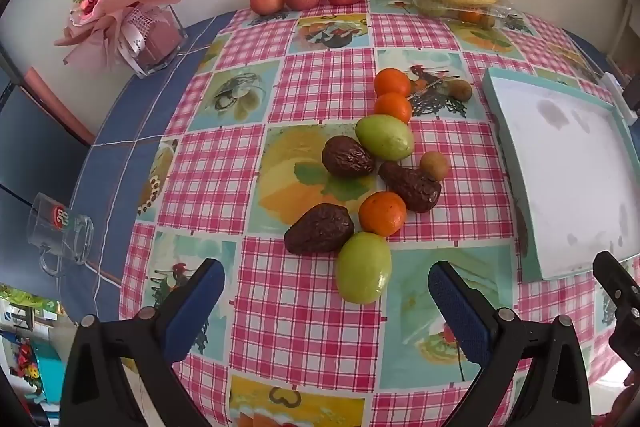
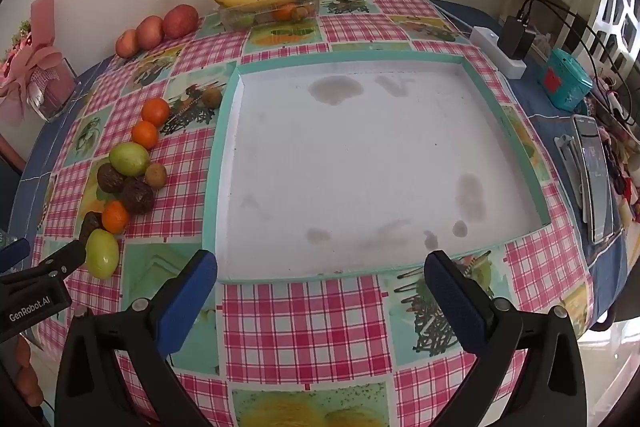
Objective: Organize fruits
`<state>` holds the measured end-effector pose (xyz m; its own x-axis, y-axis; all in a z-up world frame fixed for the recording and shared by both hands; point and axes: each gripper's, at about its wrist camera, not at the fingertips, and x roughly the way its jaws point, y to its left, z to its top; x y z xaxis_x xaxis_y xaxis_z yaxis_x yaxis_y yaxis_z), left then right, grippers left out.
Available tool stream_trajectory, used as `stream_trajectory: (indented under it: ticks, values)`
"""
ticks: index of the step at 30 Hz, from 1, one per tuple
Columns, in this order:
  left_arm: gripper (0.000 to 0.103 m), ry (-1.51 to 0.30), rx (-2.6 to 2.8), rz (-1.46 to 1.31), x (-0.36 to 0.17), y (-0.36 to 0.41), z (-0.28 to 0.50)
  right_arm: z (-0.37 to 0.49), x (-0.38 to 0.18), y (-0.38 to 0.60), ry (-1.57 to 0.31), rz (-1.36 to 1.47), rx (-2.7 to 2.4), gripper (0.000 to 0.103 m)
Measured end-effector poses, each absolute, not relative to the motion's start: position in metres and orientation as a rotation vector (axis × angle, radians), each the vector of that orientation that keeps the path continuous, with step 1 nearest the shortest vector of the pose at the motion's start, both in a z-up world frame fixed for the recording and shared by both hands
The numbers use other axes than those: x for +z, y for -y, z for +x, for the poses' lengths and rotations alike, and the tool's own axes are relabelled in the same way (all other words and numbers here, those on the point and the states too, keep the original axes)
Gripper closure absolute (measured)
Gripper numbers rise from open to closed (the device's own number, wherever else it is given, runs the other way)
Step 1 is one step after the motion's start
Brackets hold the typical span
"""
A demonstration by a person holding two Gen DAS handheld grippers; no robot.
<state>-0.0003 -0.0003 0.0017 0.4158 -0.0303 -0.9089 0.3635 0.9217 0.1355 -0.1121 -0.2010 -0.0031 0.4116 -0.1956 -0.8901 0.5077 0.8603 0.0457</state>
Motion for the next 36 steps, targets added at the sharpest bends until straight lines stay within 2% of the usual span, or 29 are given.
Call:
stream_trajectory:
  ticks: [36]
  values:
    - [0.0,-1.095,-0.245,0.33,0.01,0.0,-0.002,-0.111,0.0,0.201,-1.047,0.336,-0.448,0.0]
